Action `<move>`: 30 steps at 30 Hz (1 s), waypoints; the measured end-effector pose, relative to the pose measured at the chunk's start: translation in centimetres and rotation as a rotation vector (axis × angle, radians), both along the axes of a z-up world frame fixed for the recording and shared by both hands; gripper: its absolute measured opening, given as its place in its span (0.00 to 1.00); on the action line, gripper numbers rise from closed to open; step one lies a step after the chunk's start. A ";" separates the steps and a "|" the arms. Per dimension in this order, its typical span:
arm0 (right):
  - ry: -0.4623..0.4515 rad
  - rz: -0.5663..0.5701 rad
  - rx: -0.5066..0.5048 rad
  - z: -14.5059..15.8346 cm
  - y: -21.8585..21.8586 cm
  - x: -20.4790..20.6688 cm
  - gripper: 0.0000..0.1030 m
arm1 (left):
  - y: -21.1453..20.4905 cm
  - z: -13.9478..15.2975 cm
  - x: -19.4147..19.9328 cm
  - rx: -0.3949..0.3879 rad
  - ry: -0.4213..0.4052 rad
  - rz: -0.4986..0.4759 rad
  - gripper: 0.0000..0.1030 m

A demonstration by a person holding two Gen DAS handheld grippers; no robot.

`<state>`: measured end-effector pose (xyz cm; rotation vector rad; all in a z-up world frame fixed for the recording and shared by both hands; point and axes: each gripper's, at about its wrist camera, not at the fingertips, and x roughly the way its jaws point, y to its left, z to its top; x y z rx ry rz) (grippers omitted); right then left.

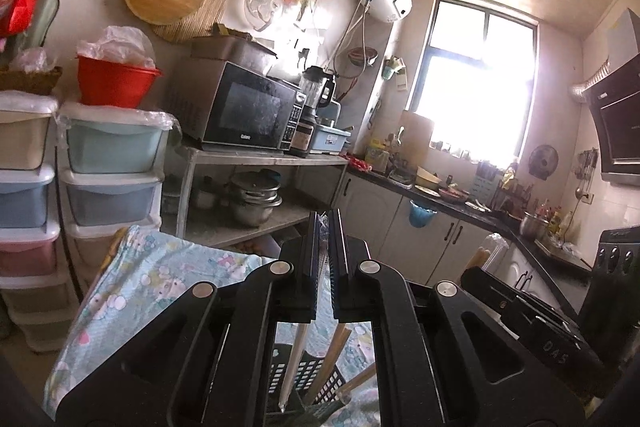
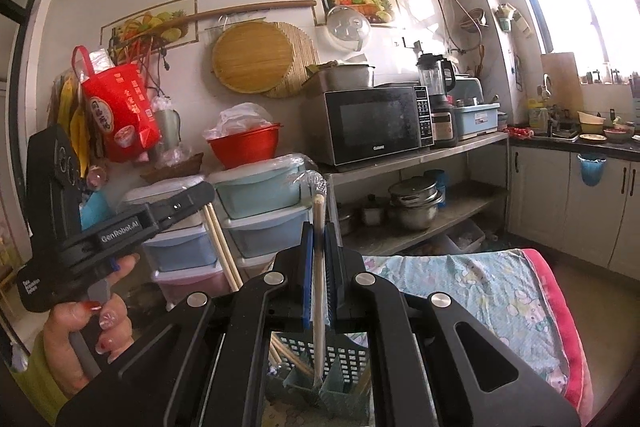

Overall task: Organize utensils
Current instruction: 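Lift the held chopsticks upright with both tools and carry them over the caddy, then lower the chopsticks into the caddy and open both tools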

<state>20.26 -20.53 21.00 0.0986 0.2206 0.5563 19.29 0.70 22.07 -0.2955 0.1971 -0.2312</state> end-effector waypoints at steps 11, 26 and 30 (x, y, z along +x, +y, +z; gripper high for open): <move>0.001 -0.041 -0.027 -1.2 0.2 1.5 0.06 | -0.9 -1.9 2.5 0.005 0.023 -0.013 0.02; 0.052 -0.082 -0.043 -4.4 0.4 4.1 0.06 | -2.2 -4.6 4.5 0.050 0.051 -0.028 0.02; 0.069 -0.083 -0.039 -5.0 0.3 4.5 0.06 | -2.5 -5.2 5.0 0.055 0.064 -0.033 0.02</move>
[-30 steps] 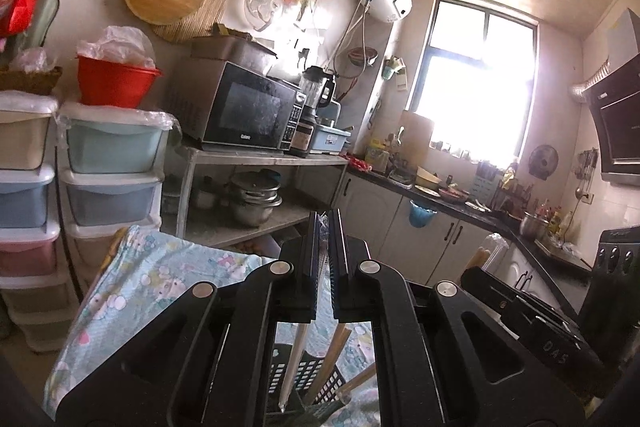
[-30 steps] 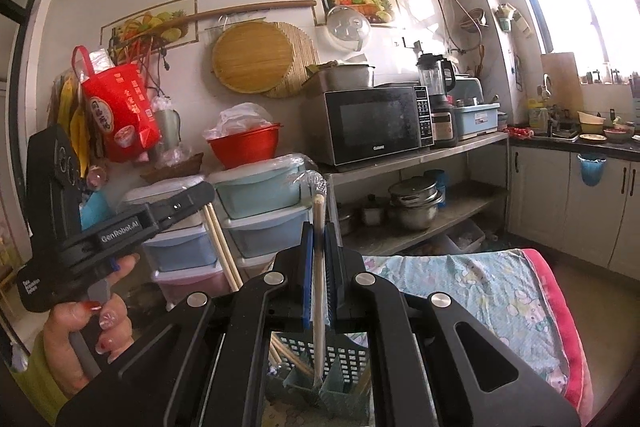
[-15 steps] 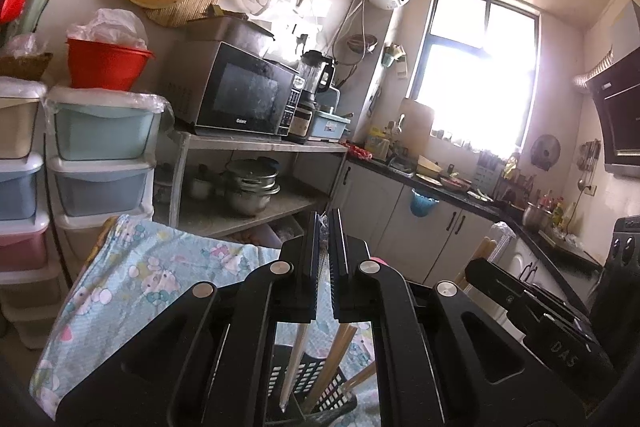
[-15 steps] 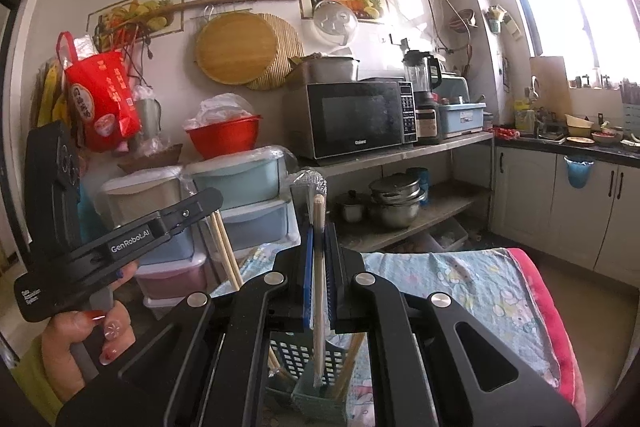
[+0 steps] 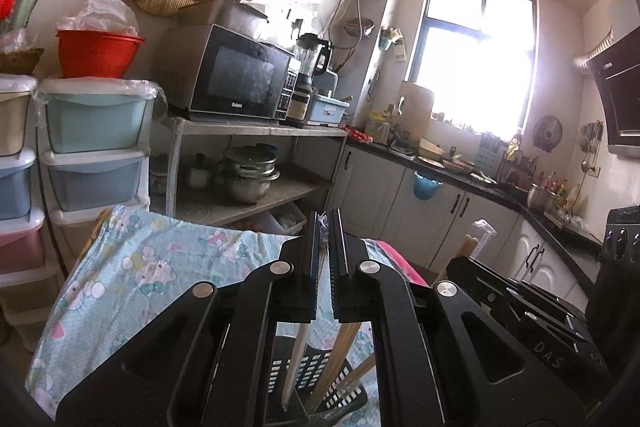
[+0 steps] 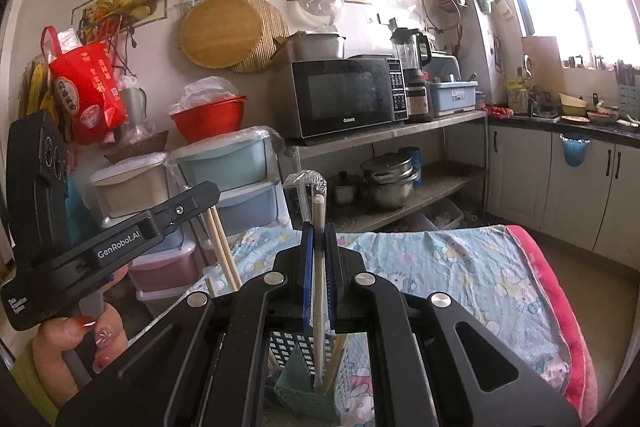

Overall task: Organize utensils
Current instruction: 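Lower the chopsticks into the caddy and open both tools, then withdraw both open tools from the caddy toward the remaining chopsticks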

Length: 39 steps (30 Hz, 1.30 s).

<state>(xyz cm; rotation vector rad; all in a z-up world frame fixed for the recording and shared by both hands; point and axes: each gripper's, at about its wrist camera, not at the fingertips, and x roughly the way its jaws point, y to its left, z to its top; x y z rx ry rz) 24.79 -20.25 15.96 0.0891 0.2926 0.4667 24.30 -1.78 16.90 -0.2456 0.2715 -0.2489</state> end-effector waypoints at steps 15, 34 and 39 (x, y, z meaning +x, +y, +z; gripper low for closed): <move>0.077 0.008 0.013 -2.2 -0.4 1.1 0.13 | -0.6 -2.4 1.5 0.025 0.084 -0.019 0.02; 0.128 -0.024 -0.004 -3.8 -1.9 -0.3 0.37 | 0.8 -3.7 -0.4 -0.014 0.146 -0.038 0.54; 0.134 -0.029 -0.006 -4.2 -2.4 -0.7 0.39 | 0.8 -3.6 -1.5 -0.011 0.143 -0.055 0.66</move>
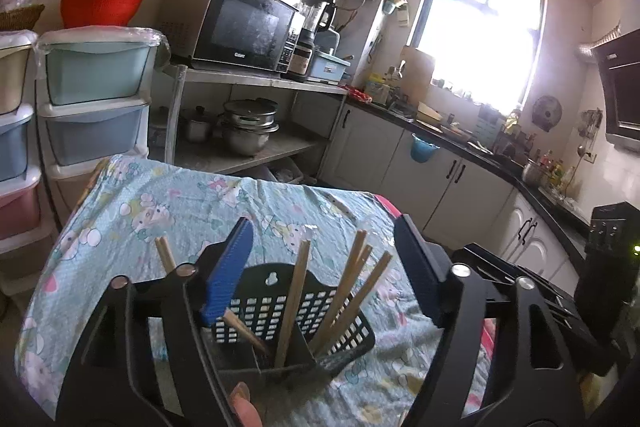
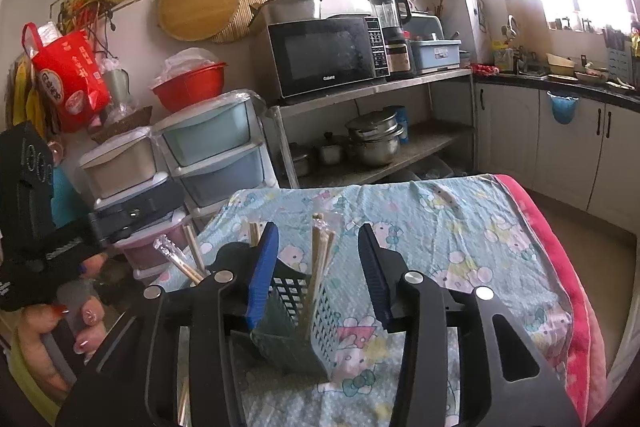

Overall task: Organize utensils
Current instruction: 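Withdraw both open tools from the caddy toward the remaining chopsticks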

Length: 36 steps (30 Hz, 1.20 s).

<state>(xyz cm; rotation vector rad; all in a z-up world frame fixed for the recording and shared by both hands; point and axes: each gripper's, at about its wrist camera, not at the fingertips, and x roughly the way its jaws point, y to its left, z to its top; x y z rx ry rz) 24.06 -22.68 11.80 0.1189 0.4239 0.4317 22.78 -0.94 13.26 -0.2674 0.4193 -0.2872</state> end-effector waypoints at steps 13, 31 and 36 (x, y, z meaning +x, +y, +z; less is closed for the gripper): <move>-0.005 0.010 -0.007 -0.6 -0.9 -2.1 0.44 | -0.1 -0.4 -2.4 0.001 -0.004 -0.021 0.87; 0.000 -0.008 -0.019 -1.2 -2.8 -5.1 0.46 | -0.1 -2.2 -5.7 -0.006 0.013 -0.040 0.89; 0.011 -0.019 -0.022 -1.7 -3.4 -5.7 0.46 | -0.7 -3.0 -6.2 0.005 0.027 -0.054 0.89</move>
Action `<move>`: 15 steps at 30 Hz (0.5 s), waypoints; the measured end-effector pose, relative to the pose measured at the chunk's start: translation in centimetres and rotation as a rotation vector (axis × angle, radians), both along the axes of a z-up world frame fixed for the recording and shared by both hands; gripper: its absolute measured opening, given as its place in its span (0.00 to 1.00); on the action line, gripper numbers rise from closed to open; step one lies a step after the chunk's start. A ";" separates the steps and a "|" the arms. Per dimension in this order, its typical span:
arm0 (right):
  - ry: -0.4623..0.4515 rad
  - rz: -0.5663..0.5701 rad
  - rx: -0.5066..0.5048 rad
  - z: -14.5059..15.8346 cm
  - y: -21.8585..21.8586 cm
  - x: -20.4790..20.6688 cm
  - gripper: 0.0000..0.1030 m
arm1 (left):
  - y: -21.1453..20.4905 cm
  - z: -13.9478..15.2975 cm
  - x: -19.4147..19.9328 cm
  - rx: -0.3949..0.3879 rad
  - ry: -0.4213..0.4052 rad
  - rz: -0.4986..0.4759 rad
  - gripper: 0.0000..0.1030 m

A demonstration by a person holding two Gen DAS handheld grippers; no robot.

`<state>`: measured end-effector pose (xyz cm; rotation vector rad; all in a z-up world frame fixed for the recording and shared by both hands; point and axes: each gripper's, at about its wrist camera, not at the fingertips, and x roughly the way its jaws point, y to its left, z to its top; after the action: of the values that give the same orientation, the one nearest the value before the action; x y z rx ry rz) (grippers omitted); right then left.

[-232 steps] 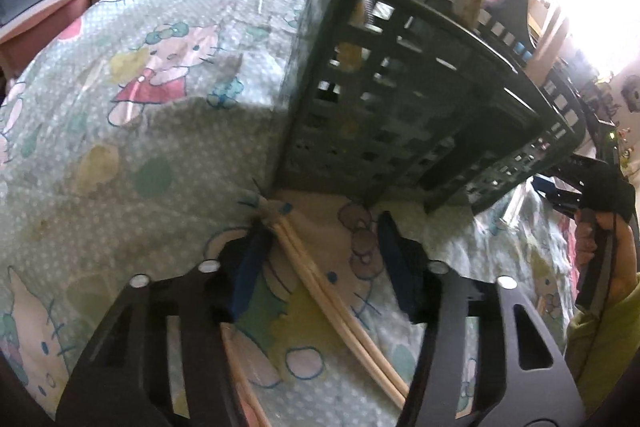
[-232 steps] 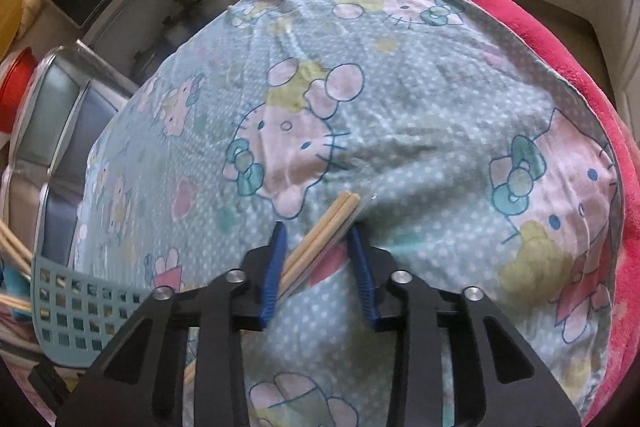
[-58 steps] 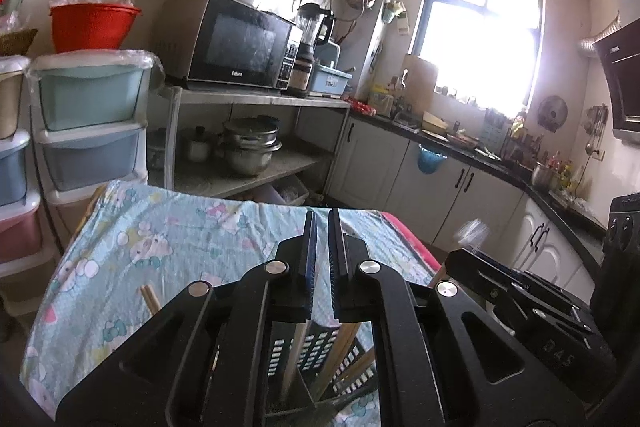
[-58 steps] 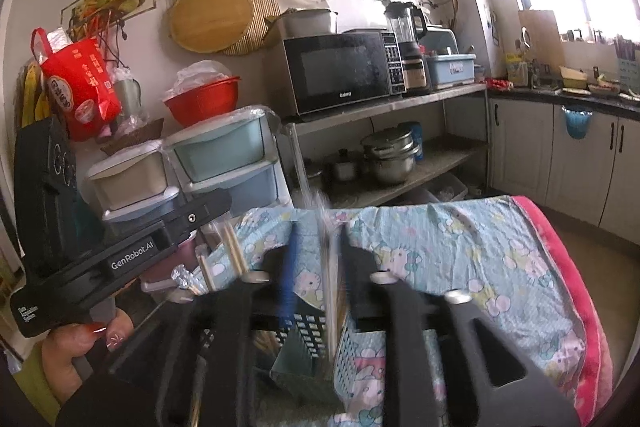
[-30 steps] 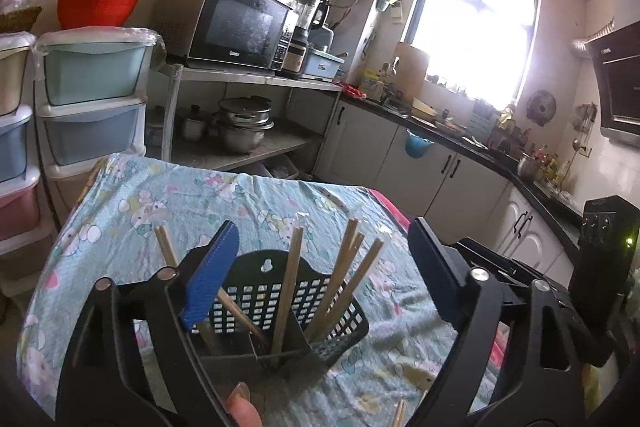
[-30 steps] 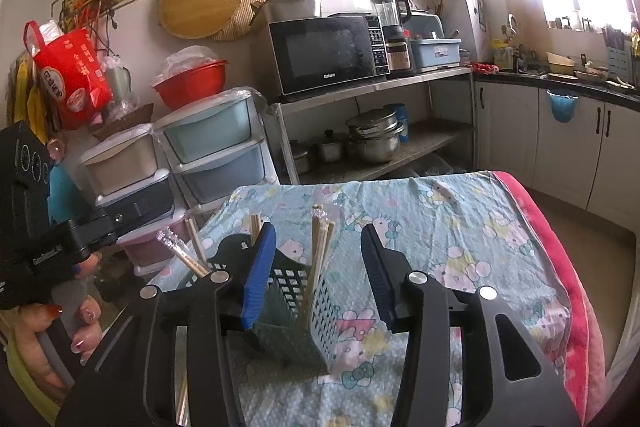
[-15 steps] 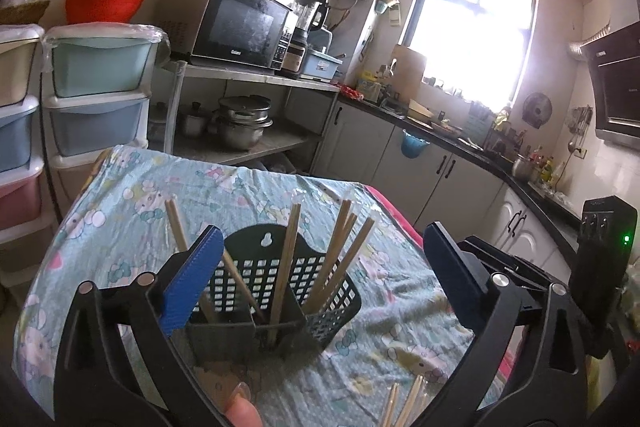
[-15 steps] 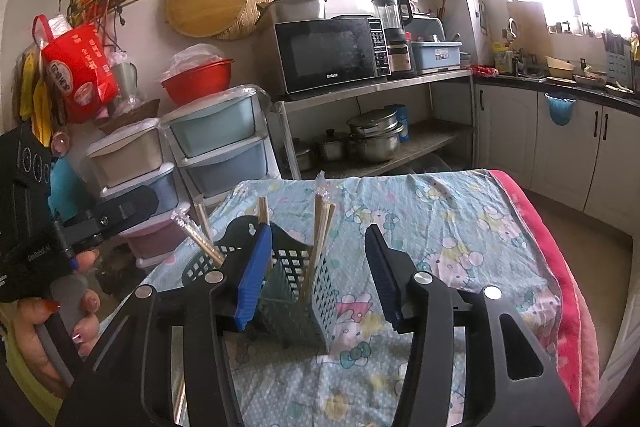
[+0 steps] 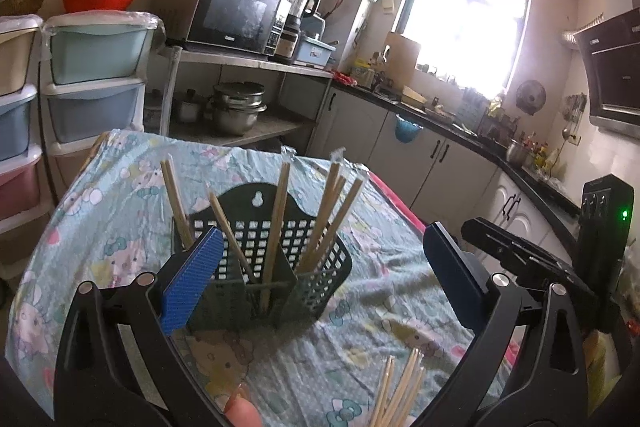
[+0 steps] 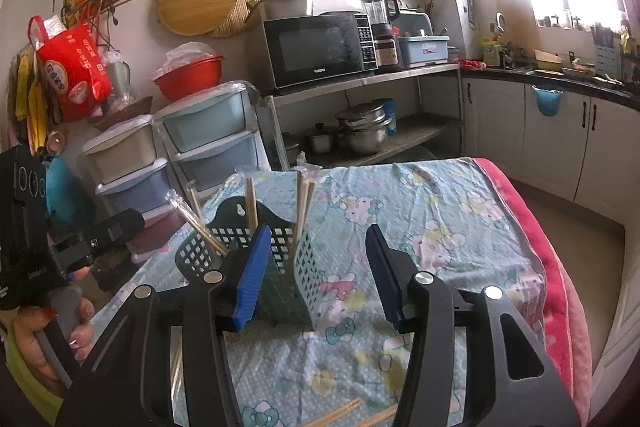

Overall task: Organize utensils
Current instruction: 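Withdraw both open tools from the caddy toward the remaining chopsticks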

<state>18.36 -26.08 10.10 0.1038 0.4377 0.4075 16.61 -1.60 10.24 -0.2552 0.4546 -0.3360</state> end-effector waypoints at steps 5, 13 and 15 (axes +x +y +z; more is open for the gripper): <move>0.014 -0.011 -0.003 -0.6 -0.7 -0.7 0.46 | -0.6 -0.9 -0.6 0.016 0.012 -0.008 0.90; 0.053 -0.017 -0.016 -2.3 -1.4 -1.6 0.46 | -1.1 -2.5 -1.2 0.037 0.040 -0.012 0.90; 0.068 -0.019 -0.019 -2.8 -1.5 -1.8 0.46 | -1.1 -2.9 -1.4 0.042 0.048 -0.010 0.89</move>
<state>16.58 -27.56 7.29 0.1034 0.5074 0.3819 15.21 -2.74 7.32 -0.2202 0.5099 -0.3306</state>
